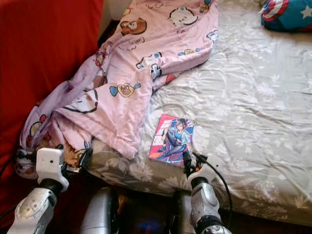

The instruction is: Clean up the room

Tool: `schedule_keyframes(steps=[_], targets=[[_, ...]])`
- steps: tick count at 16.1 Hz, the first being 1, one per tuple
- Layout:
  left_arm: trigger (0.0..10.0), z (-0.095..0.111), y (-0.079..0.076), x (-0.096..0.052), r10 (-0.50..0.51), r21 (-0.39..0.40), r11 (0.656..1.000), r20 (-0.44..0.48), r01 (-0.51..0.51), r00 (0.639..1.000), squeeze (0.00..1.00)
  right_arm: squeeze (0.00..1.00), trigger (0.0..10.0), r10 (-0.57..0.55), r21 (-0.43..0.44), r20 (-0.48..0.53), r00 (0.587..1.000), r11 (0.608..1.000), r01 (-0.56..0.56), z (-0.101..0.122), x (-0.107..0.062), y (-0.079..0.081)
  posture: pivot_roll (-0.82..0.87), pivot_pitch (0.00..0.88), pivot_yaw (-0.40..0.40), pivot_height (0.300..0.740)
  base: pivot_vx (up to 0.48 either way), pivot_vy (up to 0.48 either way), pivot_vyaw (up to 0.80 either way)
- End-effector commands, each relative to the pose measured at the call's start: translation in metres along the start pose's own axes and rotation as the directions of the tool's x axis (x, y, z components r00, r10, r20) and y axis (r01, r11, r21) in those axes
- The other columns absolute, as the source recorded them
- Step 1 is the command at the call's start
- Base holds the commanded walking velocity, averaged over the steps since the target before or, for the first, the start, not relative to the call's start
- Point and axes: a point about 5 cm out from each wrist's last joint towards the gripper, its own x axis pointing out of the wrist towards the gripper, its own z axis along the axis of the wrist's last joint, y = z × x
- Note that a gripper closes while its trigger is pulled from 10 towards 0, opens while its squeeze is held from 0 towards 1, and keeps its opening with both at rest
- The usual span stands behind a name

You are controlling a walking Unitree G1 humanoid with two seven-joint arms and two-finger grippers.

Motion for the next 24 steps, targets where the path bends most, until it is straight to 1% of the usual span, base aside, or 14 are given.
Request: schedule_keyframes(steps=[1, 2, 5, 7, 9, 10, 11, 12, 15, 17, 18, 20, 21, 24], targets=[[10.0, -0.002, 0.002, -0.006, 0.007, 0.003, 1.000, -0.025, -0.007, 1.000, 0.00, 0.00, 10.0, -0.022, 0.032, -0.006, 1.000, 0.999, 0.022, -0.003, -0.003, -0.005, 0.22, 0.279, -0.020, 0.593, 0.000, 0.000, 0.00], [10.0, -0.001, 0.001, -0.006, 0.006, 0.003, 1.000, -0.027, -0.006, 1.000, 0.00, 0.00, 10.0, -0.017, 0.065, -0.016, 1.000, 0.998, 0.018, -0.004, -0.003, -0.005, 0.23, 0.284, -0.019, 0.593, 0.000, 0.000, 0.00], [10.0, 0.001, 0.000, -0.007, 0.004, 0.012, 1.000, -0.027, -0.004, 1.000, 0.00, 0.00, 10.0, 0.001, 0.097, -0.028, 1.000, 0.995, 0.002, -0.006, -0.002, -0.004, 0.24, 0.293, -0.022, 0.593, 0.000, 0.000, 0.00], [10.0, 0.002, 0.004, -0.008, 0.012, 0.019, 1.000, -0.026, -0.011, 1.000, 0.00, 0.00, 10.0, 0.016, 0.184, -0.037, 0.999, 0.983, -0.009, -0.008, -0.001, -0.001, 0.24, 0.292, -0.023, 0.593, 0.000, 0.000, 0.00], [10.0, 0.002, 0.005, -0.009, 0.016, 0.022, 1.000, -0.030, -0.015, 0.999, 0.00, 0.00, 10.0, 0.040, 0.184, -0.064, 0.997, 0.983, -0.027, -0.011, -0.001, 0.000, 0.25, 0.291, -0.023, 0.593, 0.000, 0.000, 0.00], [10.0, 0.002, 0.005, -0.010, 0.018, 0.023, 1.000, -0.031, -0.017, 0.999, 0.00, 0.00, 10.0, 0.046, 0.216, -0.070, 0.996, 0.976, -0.030, -0.012, -0.001, 0.000, 0.25, 0.292, -0.023, 0.593, 0.000, 0.000, 0.00], [10.0, 0.002, 0.006, -0.011, 0.021, 0.024, 1.000, -0.032, -0.020, 0.999, 0.00, 0.00, 10.0, 0.051, 0.273, -0.071, 0.996, 0.962, -0.030, -0.012, -0.002, -0.001, 0.25, 0.294, -0.023, 0.593, 0.000, 0.000, 0.00], [10.0, 0.003, 0.006, -0.012, 0.023, 0.024, 0.999, -0.032, -0.022, 0.999, 0.00, 0.00, 10.0, 0.042, 0.295, -0.072, 0.997, 0.955, -0.019, -0.012, -0.003, -0.005, 0.26, 0.295, -0.022, 0.593, 0.000, 0.000, 0.00], [10.0, 0.003, 0.007, -0.014, 0.030, 0.026, 0.999, -0.034, -0.029, 0.999, 0.00, 0.00, 10.0, 0.032, 0.292, -0.073, 0.997, 0.956, -0.009, -0.008, -0.003, -0.011, 0.26, 0.302, -0.022, 0.593, 0.000, 0.000, 0.00], [10.0, 0.003, 0.009, -0.016, 0.034, 0.029, 0.999, -0.037, -0.033, 0.999, 0.00, 0.00, 10.0, 0.030, 0.304, -0.070, 0.997, 0.953, -0.008, -0.006, -0.003, -0.014, 0.26, 0.305, -0.020, 0.593, 0.000, 0.000, 0.00], [10.0, 0.005, 0.009, -0.019, 0.035, 0.031, 0.999, -0.038, -0.034, 0.999, 0.00, 0.00, 10.0, 0.039, 0.327, -0.072, 0.997, 0.945, -0.013, -0.006, -0.003, -0.013, 0.27, 0.313, -0.017, 0.593, 0.000, 0.000, 0.00], [10.0, 0.007, 0.009, -0.021, 0.036, 0.034, 0.999, -0.038, -0.035, 0.999, 0.00, 0.00, 10.0, 0.059, 0.343, -0.078, 0.995, 0.939, -0.028, -0.008, -0.003, -0.011, 0.28, 0.325, -0.013, 0.593, 0.000, 0.000, 0.00], [10.0, 0.009, 0.010, -0.024, 0.035, 0.041, 0.999, -0.036, -0.034, 0.999, 0.00, 0.00, 10.0, 0.086, 0.366, -0.084, 0.993, 0.929, -0.050, -0.012, -0.004, -0.008, 0.29, 0.334, -0.005, 0.593, 0.000, 0.000, 0.00], [10.0, 0.014, 0.013, -0.028, 0.037, 0.059, 0.998, -0.038, -0.035, 0.999, 0.00, 0.00, 10.0, 0.079, 0.406, -0.064, 0.995, 0.913, -0.046, -0.011, -0.004, -0.010, 0.30, 0.356, 0.005, 0.593, 0.000, 0.000, 0.00]])
